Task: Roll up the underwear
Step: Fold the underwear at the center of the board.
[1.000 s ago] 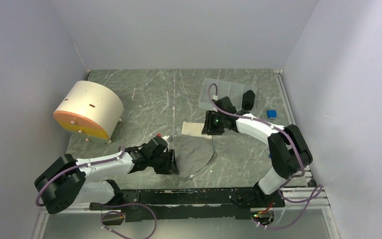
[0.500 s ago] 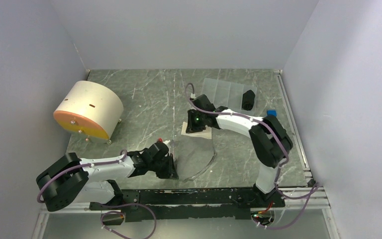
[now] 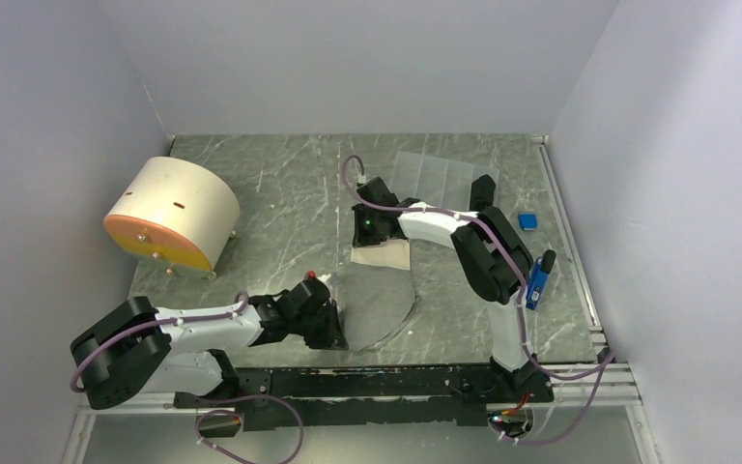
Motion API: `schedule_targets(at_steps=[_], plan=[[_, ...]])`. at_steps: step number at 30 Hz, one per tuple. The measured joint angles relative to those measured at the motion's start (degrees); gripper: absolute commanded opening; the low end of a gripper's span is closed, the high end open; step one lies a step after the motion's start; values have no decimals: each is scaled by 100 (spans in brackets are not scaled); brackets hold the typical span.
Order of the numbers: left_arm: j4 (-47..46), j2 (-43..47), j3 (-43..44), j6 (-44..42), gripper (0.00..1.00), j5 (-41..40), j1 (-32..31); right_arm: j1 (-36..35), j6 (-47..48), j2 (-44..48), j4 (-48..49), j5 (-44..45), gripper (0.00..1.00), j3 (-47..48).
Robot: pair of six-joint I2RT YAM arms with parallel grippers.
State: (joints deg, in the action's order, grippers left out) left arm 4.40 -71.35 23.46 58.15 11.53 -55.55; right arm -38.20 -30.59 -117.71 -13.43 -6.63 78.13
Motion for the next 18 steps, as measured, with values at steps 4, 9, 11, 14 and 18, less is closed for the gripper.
schedule_targets(at_steps=[4, 9, 11, 14, 18], plan=[[116, 87, 0, 24, 25, -98, -13, 0, 39, -17, 26, -2, 13, 31], [374, 337, -2, 109, 40, -278, -22, 2, 168, 26, -42, -140, 39, 68], [503, 461, 2, 92, 46, -350, -22, 7, 247, 157, -199, -146, 47, 68], [798, 678, 68, 61, 51, -492, -26, 48, 354, 643, -439, -87, 53, -2], [1139, 903, 308, -70, 56, -706, -33, 190, 299, 1926, -428, 175, 60, -743]])
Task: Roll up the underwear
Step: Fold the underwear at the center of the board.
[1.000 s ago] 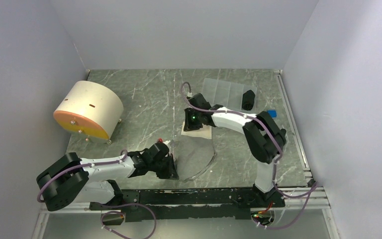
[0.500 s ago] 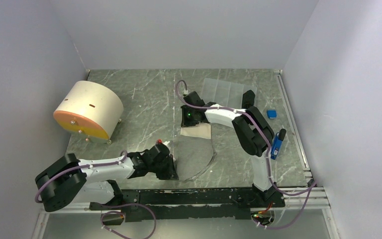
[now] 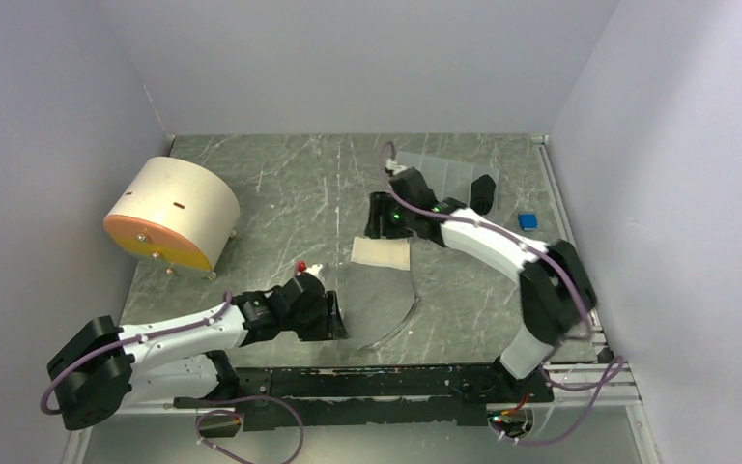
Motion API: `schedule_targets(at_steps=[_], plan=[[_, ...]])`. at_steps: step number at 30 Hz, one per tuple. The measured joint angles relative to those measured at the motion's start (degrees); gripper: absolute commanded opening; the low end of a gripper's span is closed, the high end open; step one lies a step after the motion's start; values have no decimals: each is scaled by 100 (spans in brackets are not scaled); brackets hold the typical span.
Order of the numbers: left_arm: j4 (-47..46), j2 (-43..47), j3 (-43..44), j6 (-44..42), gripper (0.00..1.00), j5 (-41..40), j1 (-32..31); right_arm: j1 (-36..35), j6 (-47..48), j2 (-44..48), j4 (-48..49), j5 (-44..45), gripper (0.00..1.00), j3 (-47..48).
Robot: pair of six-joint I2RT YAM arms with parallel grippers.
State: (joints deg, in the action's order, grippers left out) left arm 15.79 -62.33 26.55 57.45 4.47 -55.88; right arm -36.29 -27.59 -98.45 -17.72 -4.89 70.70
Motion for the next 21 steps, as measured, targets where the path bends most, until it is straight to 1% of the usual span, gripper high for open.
schedule_targets(at_steps=[5, 7, 11, 12, 16, 18, 20, 21], plan=[[319, 79, 319, -216, 58, -236, 2, 201, -365, 1545, -7, 234, 66, -1694], [382, 109, 330, -280, 59, -282, 2, 243, -601, 1934, -70, 232, 68, -2468], [470, 122, 332, -380, 60, -306, 2, 306, -986, 2308, -153, 114, 68, -3239], [487, 122, 337, -400, 60, -310, 2, 323, -1084, 2387, -153, 81, 65, -3377], [568, 122, 404, -442, 61, -330, 2, 356, -1366, 2450, -44, -7, 49, -3545], [566, 122, 433, -444, 61, -330, 2, 365, -1429, 2441, 72, -63, 44, -3600], [551, 122, 435, -444, 61, -332, 2, 367, -1469, 2391, 181, -149, 36, -3657], [555, 122, 435, -446, 61, -332, 2, 367, -1491, 2356, 210, -166, 35, -3676]])
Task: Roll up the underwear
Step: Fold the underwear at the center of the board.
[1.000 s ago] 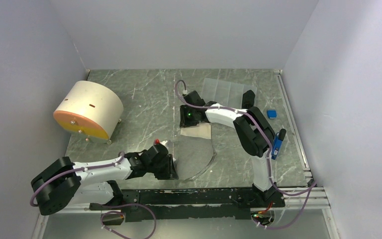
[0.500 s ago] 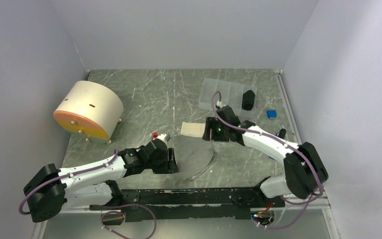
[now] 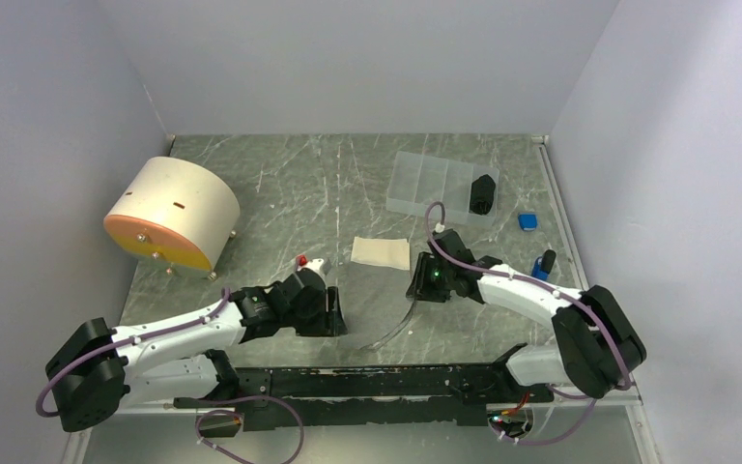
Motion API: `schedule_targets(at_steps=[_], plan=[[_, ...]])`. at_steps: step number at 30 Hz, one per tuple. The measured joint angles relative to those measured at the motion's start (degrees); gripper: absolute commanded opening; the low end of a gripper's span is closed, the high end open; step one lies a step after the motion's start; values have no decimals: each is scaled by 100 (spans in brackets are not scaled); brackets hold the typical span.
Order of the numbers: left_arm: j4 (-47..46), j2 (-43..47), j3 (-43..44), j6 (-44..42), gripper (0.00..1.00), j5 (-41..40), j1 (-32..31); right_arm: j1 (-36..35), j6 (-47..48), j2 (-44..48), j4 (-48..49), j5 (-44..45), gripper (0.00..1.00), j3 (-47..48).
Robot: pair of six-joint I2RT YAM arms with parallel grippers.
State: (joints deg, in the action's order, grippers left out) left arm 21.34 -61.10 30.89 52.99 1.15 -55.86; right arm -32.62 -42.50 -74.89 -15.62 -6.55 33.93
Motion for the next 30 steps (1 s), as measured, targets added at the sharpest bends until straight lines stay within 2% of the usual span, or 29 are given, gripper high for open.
schedule_targets(at_steps=[6, 9, 11, 13, 15, 21, 27, 28, 30], plan=[[70, -2, 44, -28, 61, -133, 0, 31, -13, -98, 48, -17, 35, -55], [114, -70, 208, -85, 61, -157, 0, 37, 17, -122, 44, -4, 49, -52], [118, -144, 345, -127, 62, -168, 0, 48, 55, -131, -20, 37, 54, -44], [98, -164, 402, -133, 62, -186, 0, 72, 87, -122, -72, 74, 55, -24], [83, -170, 407, -133, 61, -192, 0, 109, 92, -81, -94, 103, 54, -20], [85, -402, 459, -175, 61, -190, 0, 264, 48, -22, 122, -136, 32, -140], [85, -426, 573, -195, 61, -201, 0, 280, -61, -24, 369, -411, 31, -267], [81, -431, 595, -201, 61, -203, 0, 282, -66, -22, 407, -433, 32, -267], [81, -444, 632, -229, 61, -205, 0, 282, -74, -22, 435, -450, 42, -267]])
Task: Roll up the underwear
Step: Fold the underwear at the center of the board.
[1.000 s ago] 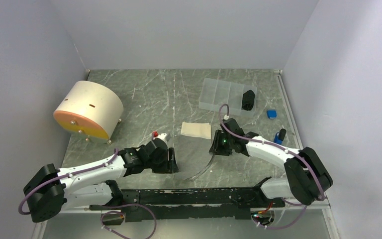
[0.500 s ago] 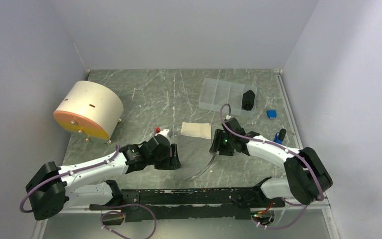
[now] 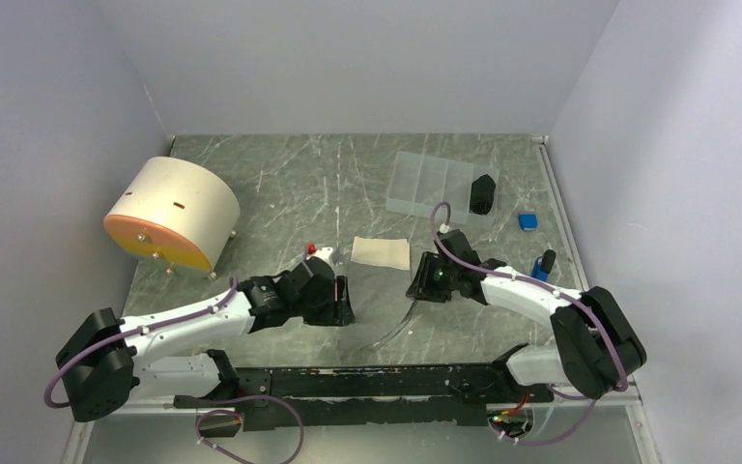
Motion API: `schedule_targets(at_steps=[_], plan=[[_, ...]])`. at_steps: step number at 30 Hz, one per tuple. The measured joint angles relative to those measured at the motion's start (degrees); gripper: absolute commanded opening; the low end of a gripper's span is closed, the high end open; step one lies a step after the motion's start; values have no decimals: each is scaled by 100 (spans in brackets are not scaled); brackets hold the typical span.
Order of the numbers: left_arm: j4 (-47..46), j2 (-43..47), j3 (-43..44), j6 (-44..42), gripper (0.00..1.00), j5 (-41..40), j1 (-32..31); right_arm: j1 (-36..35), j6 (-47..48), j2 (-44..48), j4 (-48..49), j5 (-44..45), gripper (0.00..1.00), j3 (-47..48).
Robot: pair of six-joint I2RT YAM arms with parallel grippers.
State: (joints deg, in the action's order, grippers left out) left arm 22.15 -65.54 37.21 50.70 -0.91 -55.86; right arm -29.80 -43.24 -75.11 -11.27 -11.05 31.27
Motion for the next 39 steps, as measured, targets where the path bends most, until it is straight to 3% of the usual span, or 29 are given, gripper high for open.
schedule_targets(at_steps=[5, 12, 17, 23, 28, 31, 39], plan=[[2, 0, 15, -26, 61, 0, 11, 9, -55, 17, -22, 22, 49, 0], [17, 2, 42, -46, 61, -4, 37, 15, -81, 33, -111, 168, 50, -17], [50, 35, 42, -48, 61, -26, 42, 15, -144, 28, 114, 96, 35, -144], [184, 125, 42, -50, 61, -50, 107, 15, -168, 42, 236, 46, 28, -243], [236, 131, 42, -122, 61, -48, 243, 15, 7, 129, 223, 2, 8, -214], [232, 131, 42, -192, 61, -44, 350, 13, 68, 105, 181, -26, 1, -125], [205, 131, 42, -400, 61, 83, 809, -136, 79, 9, -116, 166, 0, 289]])
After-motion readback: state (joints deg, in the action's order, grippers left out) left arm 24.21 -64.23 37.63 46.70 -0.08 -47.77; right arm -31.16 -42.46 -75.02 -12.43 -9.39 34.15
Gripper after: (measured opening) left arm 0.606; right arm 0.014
